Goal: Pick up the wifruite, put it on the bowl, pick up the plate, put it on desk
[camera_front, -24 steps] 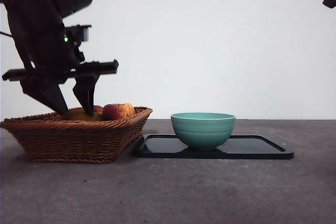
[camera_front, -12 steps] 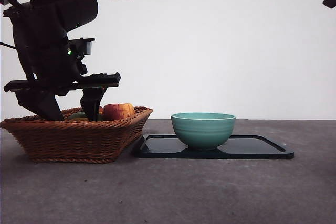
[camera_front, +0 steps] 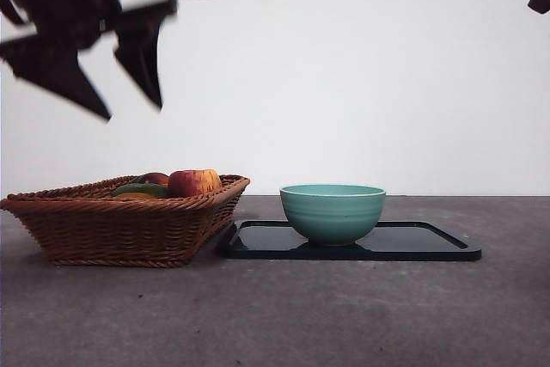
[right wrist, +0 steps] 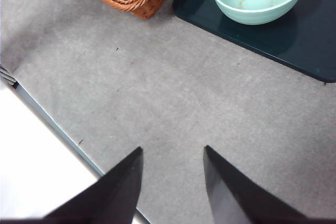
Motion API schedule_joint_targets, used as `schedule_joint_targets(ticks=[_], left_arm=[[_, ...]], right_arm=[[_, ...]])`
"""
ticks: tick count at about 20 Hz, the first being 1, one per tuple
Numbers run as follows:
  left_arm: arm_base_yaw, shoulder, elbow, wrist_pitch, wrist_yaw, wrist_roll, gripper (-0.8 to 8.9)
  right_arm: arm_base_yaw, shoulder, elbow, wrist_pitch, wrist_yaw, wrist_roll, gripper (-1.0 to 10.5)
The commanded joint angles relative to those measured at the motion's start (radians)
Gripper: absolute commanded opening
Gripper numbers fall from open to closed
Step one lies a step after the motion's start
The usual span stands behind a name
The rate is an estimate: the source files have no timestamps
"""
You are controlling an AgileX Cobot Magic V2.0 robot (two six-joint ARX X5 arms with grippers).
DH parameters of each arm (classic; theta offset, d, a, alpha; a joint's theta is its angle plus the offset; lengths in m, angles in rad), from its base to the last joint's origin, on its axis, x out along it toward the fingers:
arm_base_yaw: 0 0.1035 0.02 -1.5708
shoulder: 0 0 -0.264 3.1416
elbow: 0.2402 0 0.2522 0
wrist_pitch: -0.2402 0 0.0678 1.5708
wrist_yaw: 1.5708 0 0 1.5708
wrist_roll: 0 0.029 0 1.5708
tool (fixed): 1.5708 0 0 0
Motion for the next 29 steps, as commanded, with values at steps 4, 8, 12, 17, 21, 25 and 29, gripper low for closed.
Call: schedule_joint_targets(ticks=[4,8,12,17,21,25,29], left_arm=[[-0.016,-0.185,0.01,-0.144,0.346,0.138,3.12],[-0.016,-0.29,0.01,-0.295,0.471,0.224,3.12],[-0.016,-0.33,0.01,-0.389,0.473,0.283,3.09],[-0.015,-0.332,0.01,-0.415,0.479,0.298,3.09],[-0.015,-0.332,0.01,-0.413,0.479,0.309,3.09],[-0.015,-0.332,0.01,-0.414,0.479,0.309,3.09],[-0.015,-0.332,0.01,-0.413,0.479,0.309,3.09]], right_arm=[[0.006,0.006,0.004,0.014,-0.003,-0.011,1.8],[0.006,0.006,0.004,0.014,-0.003,-0.011,1.8],[0.006,0.006,0.004,0.014,-0.003,-0.011,1.8],[0.006,0.006,0.004,0.013,-0.003,-0.008,1.8],[0.006,0.006,0.004,0.013,-0.002,-0.008,1.8],[0.006,0.006,0.004,0.019,0.002,0.027,1.9],[0.005,0.016,0.008,0.147,0.035,0.165,3.0]])
